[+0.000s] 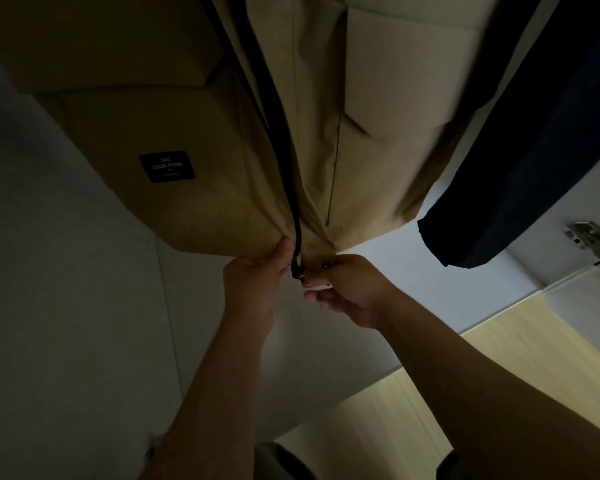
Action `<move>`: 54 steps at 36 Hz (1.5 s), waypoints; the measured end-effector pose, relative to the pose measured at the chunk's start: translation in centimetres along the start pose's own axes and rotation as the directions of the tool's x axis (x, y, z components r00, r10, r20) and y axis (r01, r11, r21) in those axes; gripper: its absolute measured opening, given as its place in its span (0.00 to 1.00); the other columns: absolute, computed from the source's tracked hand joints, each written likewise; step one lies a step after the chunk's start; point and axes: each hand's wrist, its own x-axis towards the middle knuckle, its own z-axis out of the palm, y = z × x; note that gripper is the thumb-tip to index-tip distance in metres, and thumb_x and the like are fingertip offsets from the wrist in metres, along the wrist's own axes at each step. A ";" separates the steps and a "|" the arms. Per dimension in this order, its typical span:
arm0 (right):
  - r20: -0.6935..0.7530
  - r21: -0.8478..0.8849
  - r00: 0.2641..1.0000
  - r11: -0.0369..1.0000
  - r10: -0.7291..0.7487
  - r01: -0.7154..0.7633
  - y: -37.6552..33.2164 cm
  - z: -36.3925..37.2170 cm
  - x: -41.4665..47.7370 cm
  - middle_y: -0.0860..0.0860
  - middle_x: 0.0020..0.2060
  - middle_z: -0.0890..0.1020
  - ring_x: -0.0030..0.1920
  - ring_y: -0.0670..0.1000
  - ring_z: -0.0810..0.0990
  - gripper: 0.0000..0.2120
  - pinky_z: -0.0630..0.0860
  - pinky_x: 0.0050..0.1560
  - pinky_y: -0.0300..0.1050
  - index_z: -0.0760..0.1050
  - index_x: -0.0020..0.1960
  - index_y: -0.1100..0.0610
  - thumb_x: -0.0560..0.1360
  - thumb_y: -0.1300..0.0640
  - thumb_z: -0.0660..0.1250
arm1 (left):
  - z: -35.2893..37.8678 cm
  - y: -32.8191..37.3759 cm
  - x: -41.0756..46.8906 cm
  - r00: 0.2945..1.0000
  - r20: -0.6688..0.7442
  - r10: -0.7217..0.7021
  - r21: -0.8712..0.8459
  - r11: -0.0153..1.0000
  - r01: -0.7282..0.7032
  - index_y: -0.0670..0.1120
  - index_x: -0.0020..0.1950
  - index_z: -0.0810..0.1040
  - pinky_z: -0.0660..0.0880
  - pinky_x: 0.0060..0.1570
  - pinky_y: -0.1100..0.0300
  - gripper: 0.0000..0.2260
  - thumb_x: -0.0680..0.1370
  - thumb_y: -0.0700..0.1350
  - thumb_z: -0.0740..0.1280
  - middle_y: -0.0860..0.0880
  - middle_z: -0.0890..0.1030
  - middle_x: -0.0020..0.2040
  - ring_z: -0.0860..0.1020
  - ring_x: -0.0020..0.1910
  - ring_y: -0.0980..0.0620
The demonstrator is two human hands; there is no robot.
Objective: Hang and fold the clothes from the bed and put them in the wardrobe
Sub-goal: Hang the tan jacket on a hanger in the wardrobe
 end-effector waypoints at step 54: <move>0.134 0.484 0.983 0.858 0.121 -0.172 0.8 2.9 2.0 0.52 0.37 0.83 0.28 0.43 0.73 0.05 0.70 0.31 0.35 0.80 0.51 0.59 0.76 0.62 0.72 | -0.8 -0.1 0.9 0.973 -0.195 0.126 -0.085 0.986 -0.145 0.44 0.46 0.86 0.77 0.40 0.71 0.09 0.68 0.42 0.80 0.53 0.87 0.42 0.84 0.44 0.59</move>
